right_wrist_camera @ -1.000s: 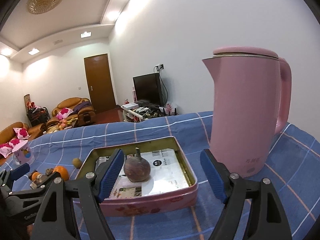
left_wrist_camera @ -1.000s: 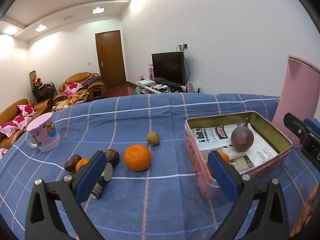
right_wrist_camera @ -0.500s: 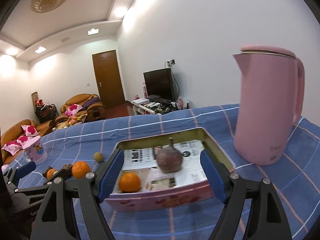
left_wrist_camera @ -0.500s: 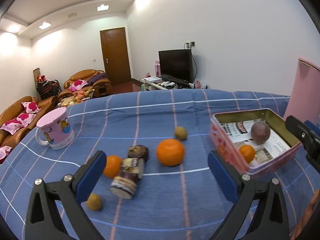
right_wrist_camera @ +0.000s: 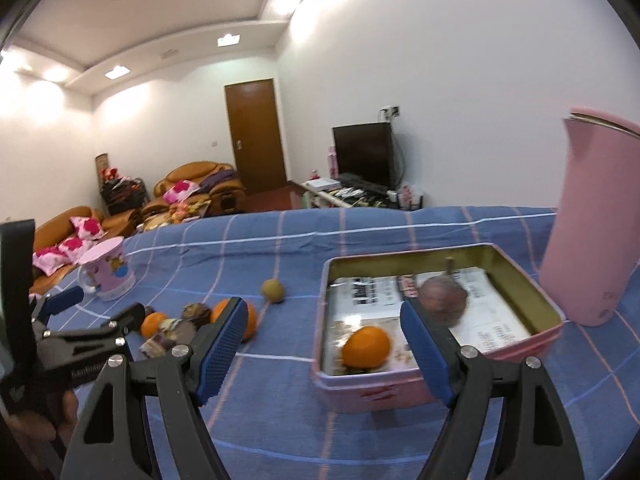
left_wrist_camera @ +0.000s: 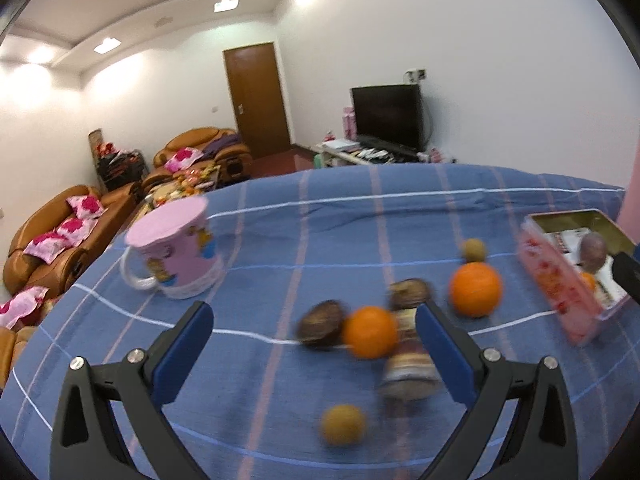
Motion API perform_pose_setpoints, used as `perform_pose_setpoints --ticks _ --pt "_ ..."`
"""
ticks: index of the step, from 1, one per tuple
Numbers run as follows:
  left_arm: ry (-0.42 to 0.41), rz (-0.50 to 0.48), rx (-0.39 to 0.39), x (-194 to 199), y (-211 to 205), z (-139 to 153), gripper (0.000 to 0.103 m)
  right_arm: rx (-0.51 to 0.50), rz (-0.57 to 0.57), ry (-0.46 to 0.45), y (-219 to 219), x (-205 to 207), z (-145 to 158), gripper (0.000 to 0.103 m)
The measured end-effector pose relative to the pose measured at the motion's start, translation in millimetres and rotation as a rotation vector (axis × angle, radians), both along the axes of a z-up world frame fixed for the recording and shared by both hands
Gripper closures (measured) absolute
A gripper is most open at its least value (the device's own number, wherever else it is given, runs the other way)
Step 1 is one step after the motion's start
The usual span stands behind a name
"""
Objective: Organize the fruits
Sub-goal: 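Withdraw both tools from the tin box back toward the remaining fruits, then grasp a small brown round fruit with the right tool while the left tool grasps a brown pastry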
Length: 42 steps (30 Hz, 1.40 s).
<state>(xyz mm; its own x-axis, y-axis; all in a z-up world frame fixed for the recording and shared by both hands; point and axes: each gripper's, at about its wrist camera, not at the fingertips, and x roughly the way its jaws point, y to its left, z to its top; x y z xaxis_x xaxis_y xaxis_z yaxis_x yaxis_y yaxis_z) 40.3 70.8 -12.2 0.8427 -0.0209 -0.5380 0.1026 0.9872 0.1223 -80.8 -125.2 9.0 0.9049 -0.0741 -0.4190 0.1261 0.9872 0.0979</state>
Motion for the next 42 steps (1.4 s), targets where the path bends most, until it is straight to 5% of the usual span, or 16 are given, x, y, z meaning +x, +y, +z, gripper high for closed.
perform_pose_setpoints --ticks 8,15,22,27,32,39,42 --pt "0.017 0.084 0.021 18.3 47.7 0.0 0.000 0.028 0.111 0.076 34.2 19.6 -8.1 0.023" --pt "0.037 0.115 -0.018 28.1 76.8 1.5 0.000 0.059 0.340 0.172 87.9 29.2 -18.9 0.026" --pt "0.036 0.140 -0.012 32.8 82.6 0.6 0.000 0.027 0.526 0.297 152.7 46.0 -34.6 0.053" --pt "0.037 0.148 -0.016 33.8 85.5 0.4 0.000 0.048 0.536 0.364 166.9 64.8 -46.1 0.054" --pt "0.041 0.152 -0.010 35.4 86.9 -1.1 0.000 0.080 0.543 0.450 177.4 80.7 -60.2 0.071" --pt "0.044 0.123 -0.016 36.1 85.5 -4.4 0.000 0.144 0.549 0.440 165.8 77.8 -59.3 0.077" --pt "0.050 0.086 -0.052 34.5 85.5 -4.0 0.002 0.132 0.542 0.356 153.8 68.8 -46.1 0.077"
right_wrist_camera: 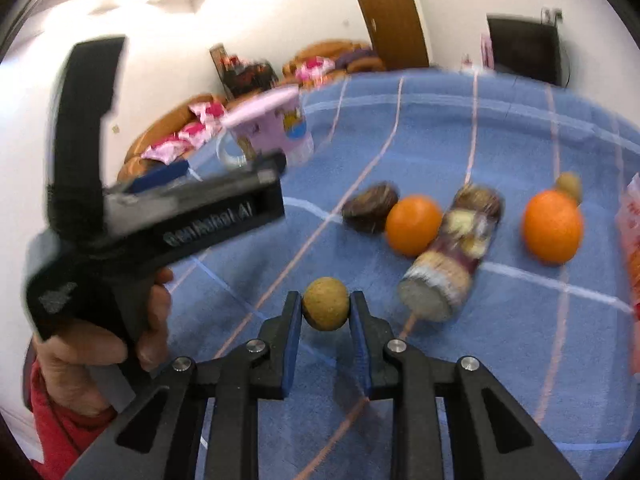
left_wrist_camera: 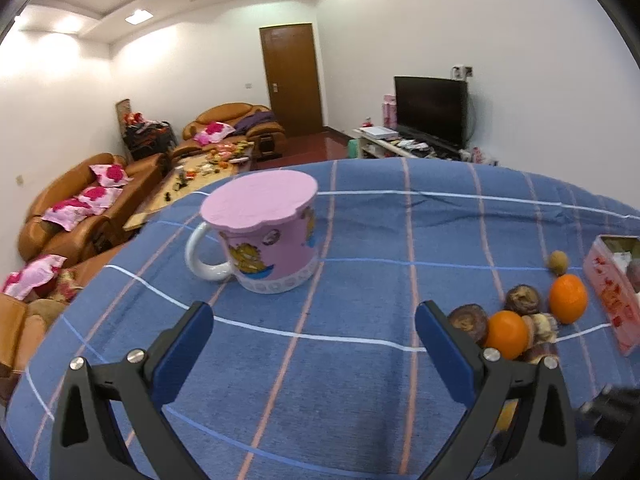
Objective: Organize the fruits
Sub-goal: 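Grasp a small brown round fruit with the right tool while the left tool grasps a brown pastry, then carry the small fruit and pastry into the tin box and open both tools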
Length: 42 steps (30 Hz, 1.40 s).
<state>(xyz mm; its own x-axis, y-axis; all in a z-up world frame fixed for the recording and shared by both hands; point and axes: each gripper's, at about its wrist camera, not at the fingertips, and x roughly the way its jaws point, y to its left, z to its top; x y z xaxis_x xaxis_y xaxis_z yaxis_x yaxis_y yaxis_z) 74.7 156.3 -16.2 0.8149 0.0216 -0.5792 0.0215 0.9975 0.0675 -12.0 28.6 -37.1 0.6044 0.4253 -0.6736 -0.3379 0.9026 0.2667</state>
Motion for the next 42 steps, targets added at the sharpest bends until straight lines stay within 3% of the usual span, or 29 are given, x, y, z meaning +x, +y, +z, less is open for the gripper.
perform_pose_setpoints --ticks 4,7,14,21,23,25,26,29,34,38,42 --pt "0.035 -0.132 -0.096 -1.1 -6.5 -0.4 0.014 -0.071 -0.047 -0.147 -23.2 -21.6 23.7 0.077" --pt "0.052 -0.195 -0.062 -1.8 -21.4 -3.8 0.018 -0.128 -0.095 -0.199 -46.6 -34.7 28.2 0.077" --pt "0.128 -0.273 0.013 5.3 -51.1 -16.3 0.023 -0.108 -0.176 -0.177 -85.5 -28.0 32.9 0.077" --pt "0.180 -0.248 -0.023 29.4 -57.9 -23.0 0.026 -0.073 -0.173 -0.173 -90.4 -32.9 32.9 0.077" --pt "0.214 -0.253 -0.066 36.9 -57.0 -26.9 0.027 -0.073 -0.173 -0.174 -88.8 -31.6 32.6 0.077" --pt "0.274 -0.269 -0.109 43.4 -57.5 -34.4 0.036 -0.073 -0.173 -0.169 -88.7 -29.8 32.0 0.077" --pt "0.307 -0.267 -0.094 46.7 -61.3 -38.6 0.036 -0.070 -0.173 -0.165 -89.1 -27.3 30.6 0.077" --pt "0.294 -0.255 -0.033 47.7 -69.9 -37.5 0.041 -0.063 -0.171 -0.154 -89.0 -25.7 29.1 0.077" --pt "0.282 -0.240 -0.071 46.9 -60.0 -33.6 0.064 -0.072 -0.175 -0.159 -88.0 -24.8 29.9 0.077" --pt "0.273 -0.226 -0.077 43.4 -56.9 -32.3 0.065 -0.078 -0.190 -0.161 -90.2 -22.6 28.4 0.077" --pt "0.171 -0.150 -0.042 31.9 -52.5 -20.4 0.065 -0.063 -0.211 -0.185 -96.4 -24.6 31.7 0.077"
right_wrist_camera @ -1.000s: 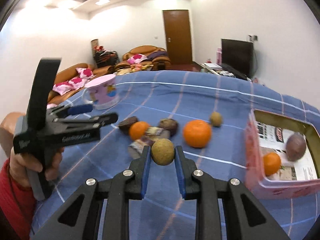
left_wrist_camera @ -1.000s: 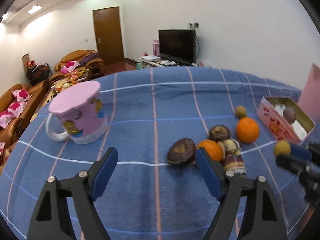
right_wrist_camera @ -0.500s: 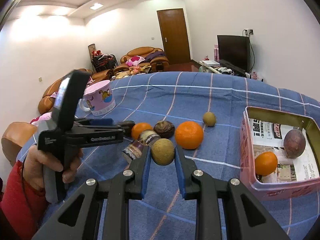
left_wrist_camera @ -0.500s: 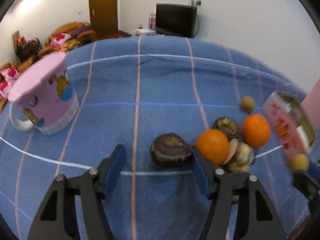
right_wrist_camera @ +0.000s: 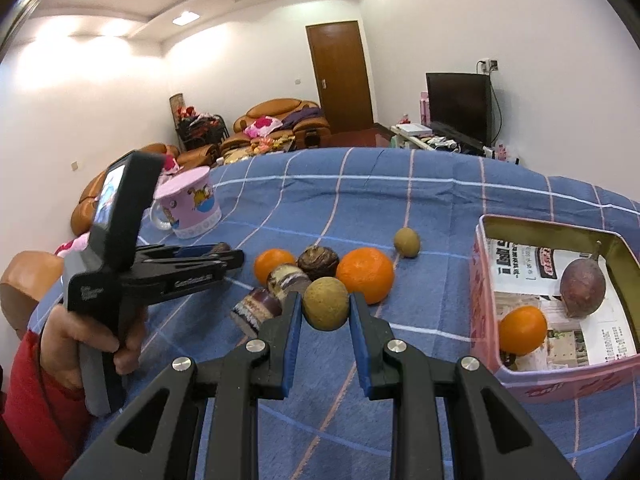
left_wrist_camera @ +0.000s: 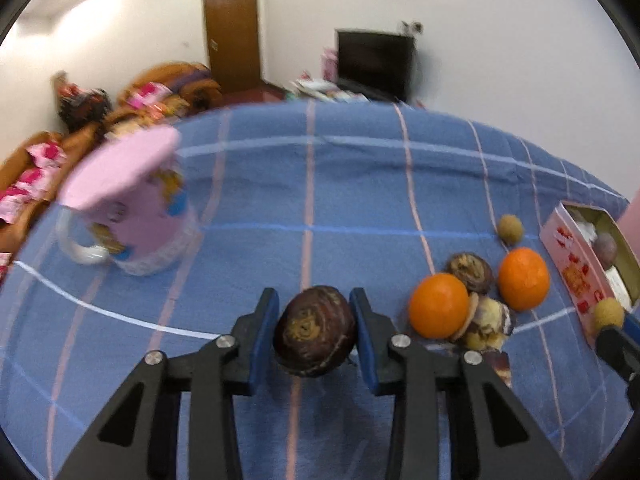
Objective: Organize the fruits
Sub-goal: 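Carry the small fruit and pastry into the tin box and open both tools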
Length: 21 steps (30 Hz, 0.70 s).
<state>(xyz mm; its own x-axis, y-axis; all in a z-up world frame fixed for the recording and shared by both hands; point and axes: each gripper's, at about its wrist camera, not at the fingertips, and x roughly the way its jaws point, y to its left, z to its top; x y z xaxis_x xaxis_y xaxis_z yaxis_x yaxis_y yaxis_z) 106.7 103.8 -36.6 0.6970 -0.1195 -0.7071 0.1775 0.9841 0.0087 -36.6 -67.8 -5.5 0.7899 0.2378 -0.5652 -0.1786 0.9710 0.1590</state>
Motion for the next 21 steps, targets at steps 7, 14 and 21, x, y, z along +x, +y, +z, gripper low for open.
perform_pose_setpoints --ticks 7,14,21 --pt "-0.194 0.124 -0.029 -29.8 2.6 25.7 0.065 0.030 -0.002 -0.082 -10.0 -8.0 13.9 0.077" --pt "-0.240 0.090 -0.080 -58.9 -26.7 31.6 0.065 0.088 0.028 -0.138 -28.4 -17.1 28.0 0.077" --pt "-0.251 0.038 -0.094 -78.3 -76.6 33.1 0.065 0.053 -0.036 -0.161 -65.3 -23.8 29.2 0.077"
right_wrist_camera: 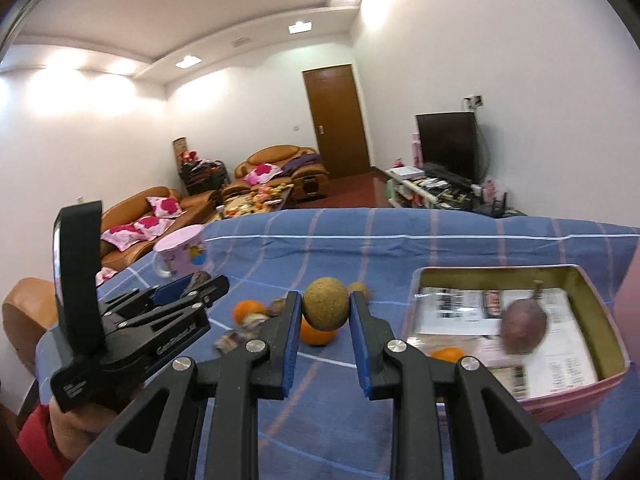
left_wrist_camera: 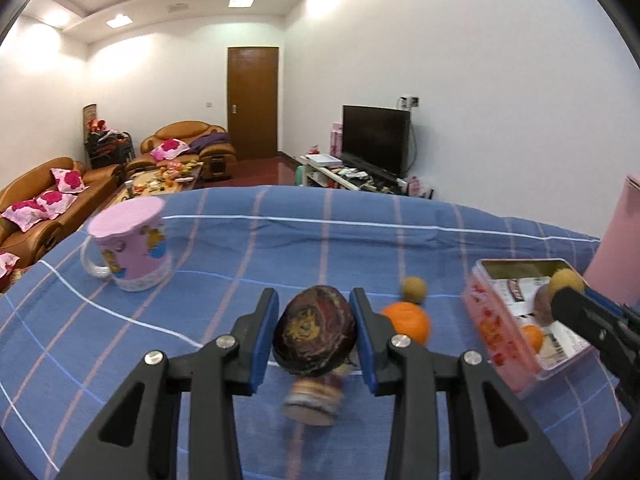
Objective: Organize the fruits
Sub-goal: 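Carry the small fruit and pastry into the tin box and open both tools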
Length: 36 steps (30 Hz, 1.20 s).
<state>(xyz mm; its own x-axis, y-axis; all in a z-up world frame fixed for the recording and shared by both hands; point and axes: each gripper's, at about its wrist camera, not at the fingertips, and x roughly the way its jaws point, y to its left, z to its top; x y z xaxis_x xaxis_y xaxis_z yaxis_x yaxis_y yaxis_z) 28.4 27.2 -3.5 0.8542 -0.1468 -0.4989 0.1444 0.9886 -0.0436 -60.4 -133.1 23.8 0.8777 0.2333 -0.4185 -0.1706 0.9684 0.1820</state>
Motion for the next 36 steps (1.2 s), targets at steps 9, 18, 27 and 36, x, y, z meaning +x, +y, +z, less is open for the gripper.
perform_pose_setpoints --ticks 9,18,27,36 --pt "-0.012 -0.083 0.018 -9.1 -62.0 -1.2 0.065 -0.002 -0.119 -0.028 -58.4 -10.2 6.9 0.077" --pt "-0.031 -0.158 0.052 -19.8 -118.3 3.9 0.065 -0.031 -0.208 -0.033 -104.5 -19.7 8.8 0.077" --pt "-0.029 -0.207 0.082 -21.5 -166.0 3.9 0.065 -0.063 -0.292 -0.019 -150.3 -23.0 5.6 0.077" --pt "0.001 -0.219 0.117 -12.7 -199.2 -1.7 0.065 -0.091 -0.335 0.017 -171.4 -17.0 0.4 0.077"
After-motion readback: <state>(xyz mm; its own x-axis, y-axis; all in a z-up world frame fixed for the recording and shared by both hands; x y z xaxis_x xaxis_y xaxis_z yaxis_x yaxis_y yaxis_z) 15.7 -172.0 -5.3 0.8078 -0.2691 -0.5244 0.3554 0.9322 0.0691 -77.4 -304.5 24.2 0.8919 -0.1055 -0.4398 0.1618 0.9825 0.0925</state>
